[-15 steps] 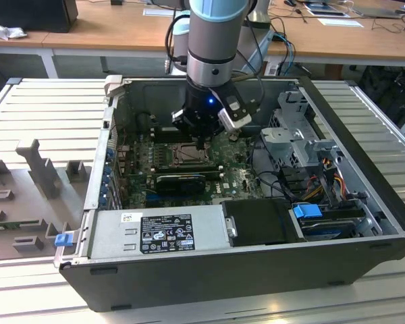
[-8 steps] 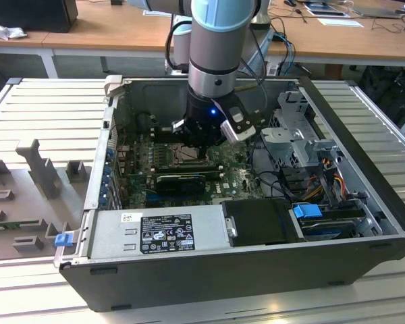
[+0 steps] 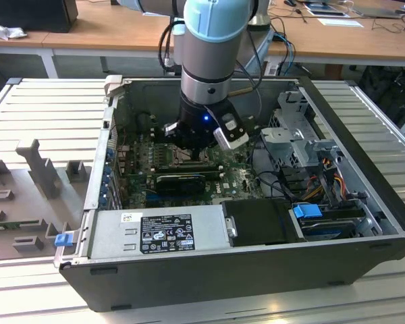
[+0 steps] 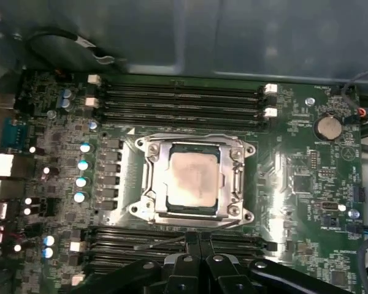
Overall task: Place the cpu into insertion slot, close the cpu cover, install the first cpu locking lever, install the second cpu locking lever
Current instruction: 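Install the second cpu locking lever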
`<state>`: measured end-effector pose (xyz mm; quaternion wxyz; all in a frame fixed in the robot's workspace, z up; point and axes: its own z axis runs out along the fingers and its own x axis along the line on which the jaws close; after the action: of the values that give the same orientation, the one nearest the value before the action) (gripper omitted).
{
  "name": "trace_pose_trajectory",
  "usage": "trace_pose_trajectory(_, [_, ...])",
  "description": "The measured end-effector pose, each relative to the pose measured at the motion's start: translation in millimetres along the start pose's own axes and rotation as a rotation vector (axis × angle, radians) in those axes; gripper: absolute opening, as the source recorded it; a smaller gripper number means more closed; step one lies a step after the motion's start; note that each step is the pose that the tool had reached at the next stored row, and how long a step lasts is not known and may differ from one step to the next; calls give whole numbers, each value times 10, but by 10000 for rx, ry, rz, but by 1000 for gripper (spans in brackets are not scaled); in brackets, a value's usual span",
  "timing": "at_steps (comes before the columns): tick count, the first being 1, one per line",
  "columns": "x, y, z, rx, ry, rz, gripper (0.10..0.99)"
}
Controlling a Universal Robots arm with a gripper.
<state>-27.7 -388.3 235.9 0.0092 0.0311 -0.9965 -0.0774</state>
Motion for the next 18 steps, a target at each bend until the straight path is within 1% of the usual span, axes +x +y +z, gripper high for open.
trace_pose_trajectory(1, [21,-4,5,-20,2,-21,106])
trace_pose_trajectory(2, [53,-7,22,-54,6,-64,106])
trace_pose_trajectory(3, [74,-8,37,-66,11,-98,106])
trace_pose_trajectory(7, [177,-15,115,-132,35,-270,106])
trace_pose_trajectory(11, [259,-18,167,-226,32,-351,106])
trace_pose_trajectory(12, [309,-25,230,-244,40,-401,106])
trace_pose_trajectory(14, [332,-30,272,-257,43,-425,106])
trace_pose_trajectory(15, [347,-58,277,-386,34,-439,106])
trace_pose_trajectory(16, [360,-85,278,-479,26,-443,106])
trace_pose_trajectory(17, [369,-102,277,-524,23,-446,106])
trace_pose_trajectory(18, [376,-132,278,-631,14,-452,106])
